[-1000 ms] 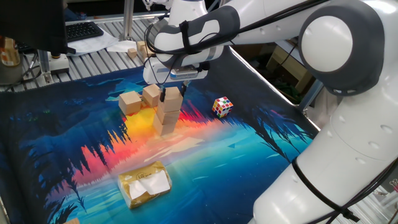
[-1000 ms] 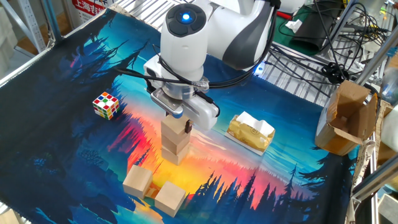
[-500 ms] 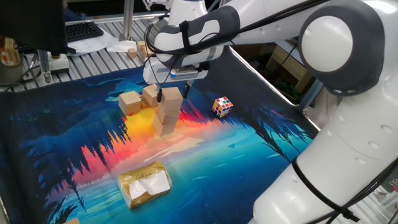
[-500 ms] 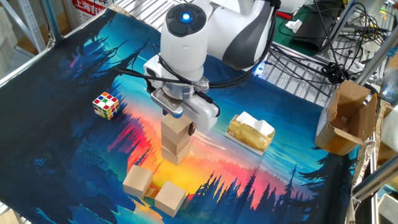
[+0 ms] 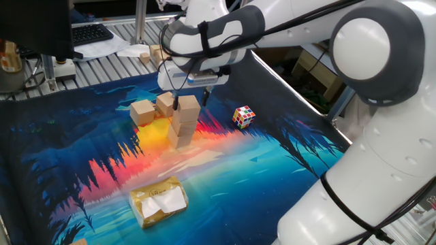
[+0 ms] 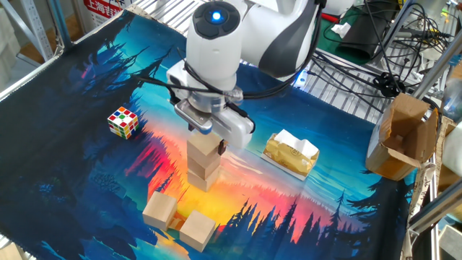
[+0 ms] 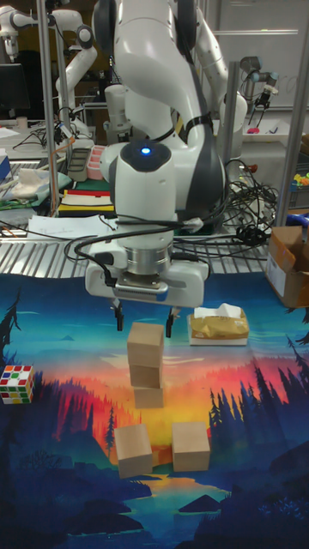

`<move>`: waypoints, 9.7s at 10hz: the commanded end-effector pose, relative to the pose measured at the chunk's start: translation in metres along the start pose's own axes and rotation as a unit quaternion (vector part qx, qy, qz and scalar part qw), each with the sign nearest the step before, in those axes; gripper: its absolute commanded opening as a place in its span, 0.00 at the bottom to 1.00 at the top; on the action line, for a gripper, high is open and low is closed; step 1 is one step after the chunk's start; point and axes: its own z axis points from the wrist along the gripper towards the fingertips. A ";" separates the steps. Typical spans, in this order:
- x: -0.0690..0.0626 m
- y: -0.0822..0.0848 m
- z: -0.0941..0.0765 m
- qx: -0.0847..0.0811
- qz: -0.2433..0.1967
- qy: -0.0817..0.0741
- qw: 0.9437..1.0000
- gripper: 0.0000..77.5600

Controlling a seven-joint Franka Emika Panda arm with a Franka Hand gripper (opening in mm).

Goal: Stack the blocks in a vertical line of five

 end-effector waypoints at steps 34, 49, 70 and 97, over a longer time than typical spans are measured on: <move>-0.097 0.083 0.009 -0.015 0.014 0.002 1.000 1.00; -0.120 0.109 0.057 -0.012 -0.031 -0.008 0.999 1.00; -0.126 0.104 0.107 -0.021 -0.060 -0.027 0.998 1.00; -0.111 0.086 0.044 0.000 -0.056 -0.011 0.998 0.01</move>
